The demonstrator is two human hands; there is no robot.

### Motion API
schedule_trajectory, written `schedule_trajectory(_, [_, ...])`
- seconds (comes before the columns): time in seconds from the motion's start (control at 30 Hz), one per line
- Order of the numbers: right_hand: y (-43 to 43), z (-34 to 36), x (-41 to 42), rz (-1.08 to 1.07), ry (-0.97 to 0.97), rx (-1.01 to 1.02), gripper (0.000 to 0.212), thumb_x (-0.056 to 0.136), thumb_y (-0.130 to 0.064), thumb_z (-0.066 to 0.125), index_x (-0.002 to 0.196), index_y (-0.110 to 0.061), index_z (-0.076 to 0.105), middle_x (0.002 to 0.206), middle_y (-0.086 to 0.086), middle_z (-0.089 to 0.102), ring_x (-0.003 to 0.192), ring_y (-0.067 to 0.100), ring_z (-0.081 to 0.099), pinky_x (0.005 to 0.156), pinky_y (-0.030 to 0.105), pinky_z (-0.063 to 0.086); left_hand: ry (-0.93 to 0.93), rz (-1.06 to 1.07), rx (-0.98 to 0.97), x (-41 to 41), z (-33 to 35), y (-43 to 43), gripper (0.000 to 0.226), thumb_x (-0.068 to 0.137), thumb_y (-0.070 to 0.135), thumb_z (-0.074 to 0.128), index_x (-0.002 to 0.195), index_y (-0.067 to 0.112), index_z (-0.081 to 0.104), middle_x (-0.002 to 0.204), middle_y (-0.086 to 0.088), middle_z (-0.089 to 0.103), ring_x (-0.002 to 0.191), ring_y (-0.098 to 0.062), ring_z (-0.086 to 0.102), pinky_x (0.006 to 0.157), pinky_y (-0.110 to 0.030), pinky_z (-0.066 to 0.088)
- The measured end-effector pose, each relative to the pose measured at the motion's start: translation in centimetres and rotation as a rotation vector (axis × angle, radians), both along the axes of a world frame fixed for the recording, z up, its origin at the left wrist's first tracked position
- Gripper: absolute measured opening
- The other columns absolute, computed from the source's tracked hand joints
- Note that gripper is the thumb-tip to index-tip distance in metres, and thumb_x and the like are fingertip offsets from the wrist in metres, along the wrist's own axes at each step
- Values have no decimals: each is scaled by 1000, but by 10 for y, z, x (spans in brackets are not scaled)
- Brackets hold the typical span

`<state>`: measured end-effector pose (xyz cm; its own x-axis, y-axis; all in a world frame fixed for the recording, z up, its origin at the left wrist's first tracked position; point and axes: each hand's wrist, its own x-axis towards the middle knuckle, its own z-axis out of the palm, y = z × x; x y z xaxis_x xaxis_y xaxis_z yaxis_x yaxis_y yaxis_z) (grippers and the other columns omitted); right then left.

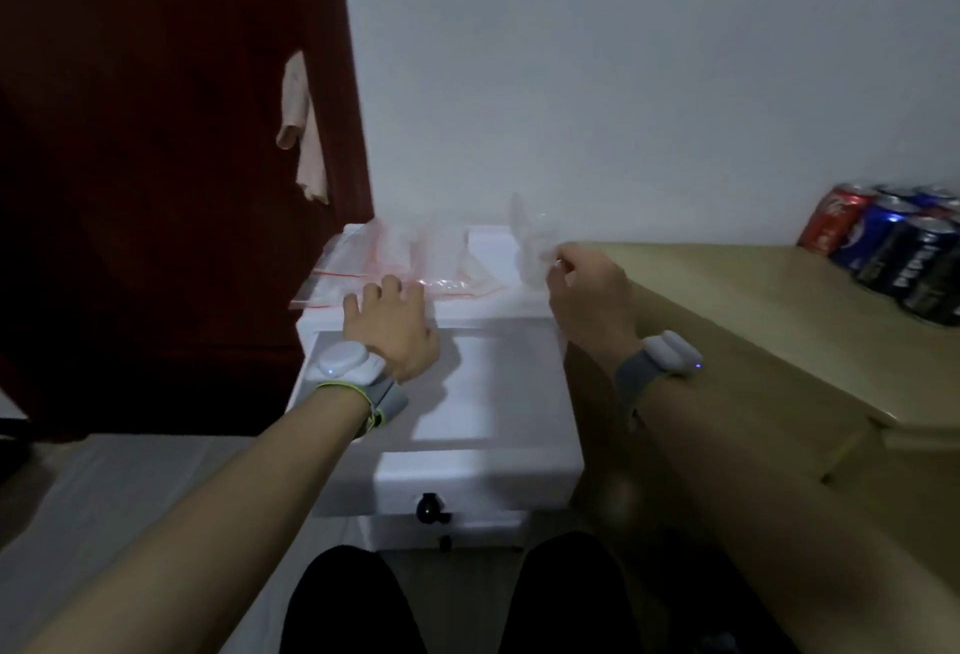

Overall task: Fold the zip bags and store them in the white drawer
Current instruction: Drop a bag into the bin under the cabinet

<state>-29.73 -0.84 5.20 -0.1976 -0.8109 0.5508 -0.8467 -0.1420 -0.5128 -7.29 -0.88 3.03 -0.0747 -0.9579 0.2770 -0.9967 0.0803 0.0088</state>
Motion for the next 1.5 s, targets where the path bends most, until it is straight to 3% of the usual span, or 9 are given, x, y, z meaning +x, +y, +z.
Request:
schedule_trajectory(0.17, [56, -7, -62, -80, -48, 39, 26, 99, -38, 46, 97, -20, 65, 88, 1, 64, 78, 21, 58, 67, 33, 49, 40, -190, -16, -56, -11, 5, 42, 85, 31, 51, 124, 18, 52, 125, -8, 50, 116, -31, 46, 97, -42, 34])
schedule_trajectory(0.3, [120, -28, -108, -148, -183, 90, 27, 96, -42, 54, 73, -30, 62, 66, -11, 58, 61, 12, 53, 52, 27, 36, 69, -266, -32, -137, -16, 22, 40, 89, 32, 50, 127, 18, 55, 128, -6, 54, 115, -29, 49, 92, -38, 39])
schedule_trajectory(0.43, [154, -73, -150, -262, -233, 242, 16, 91, -25, 59, 88, -14, 71, 79, 5, 70, 77, 26, 64, 62, 34, 46, 87, -448, -12, -194, -21, 32, 44, 93, 35, 46, 133, 20, 52, 137, -9, 51, 124, -31, 46, 100, -41, 38])
schedule_trajectory(0.6, [205, -131, -200, -412, -242, 384, 13, 89, -18, 60, 94, -11, 70, 95, 12, 73, 92, 35, 65, 73, 39, 48, -24, -826, 182, -273, -47, 58, 64, 93, 33, 50, 151, 19, 27, 158, -14, 22, 145, -33, 22, 118, -48, 20])
schedule_trajectory(0.77, [243, -179, -230, -495, -211, 584, 13, 92, -30, 54, 93, -25, 66, 96, 11, 73, 93, 37, 66, 74, 39, 54, 7, -1035, 173, -331, -60, 71, 80, 91, 35, 49, 157, 27, 4, 165, -4, -3, 151, -30, 0, 120, -56, 7])
schedule_trajectory(1.0, [258, -238, -241, -534, 4, 726, 21, 95, -27, 48, 113, -22, 59, 98, 13, 69, 83, 37, 65, 65, 40, 55, 112, -1018, 113, -366, -88, 75, 93, 83, 20, 55, 156, 33, -1, 165, 1, 0, 151, -28, 4, 116, -64, 12])
schedule_trajectory(1.2, [263, -275, -234, -468, -25, 901, 6, 95, -31, 45, 98, -28, 49, 126, 8, 53, 89, 37, 61, 69, 39, 50, 140, -1045, 46, -364, -97, 67, 98, 78, 18, 60, 155, 35, 2, 164, 2, 2, 150, -27, 6, 114, -66, 16])
schedule_trajectory(1.37, [266, -298, -231, -453, -20, 1080, 25, 99, -35, 44, 117, -23, 58, 138, 10, 43, 100, 42, 59, 76, 40, 46, 172, -1038, 37, -366, -106, 67, 100, 75, 15, 59, 156, 34, 4, 164, 1, 1, 150, -26, 4, 113, -67, 16])
schedule_trajectory(1.5, [268, -304, -232, -457, -80, 1100, 41, 96, -55, 45, 118, -22, 57, 128, 10, 46, 101, 42, 59, 77, 40, 44, 175, -1047, 17, -367, -109, 64, 101, 74, 16, 61, 156, 33, 4, 164, 0, 2, 150, -27, 5, 113, -68, 17])
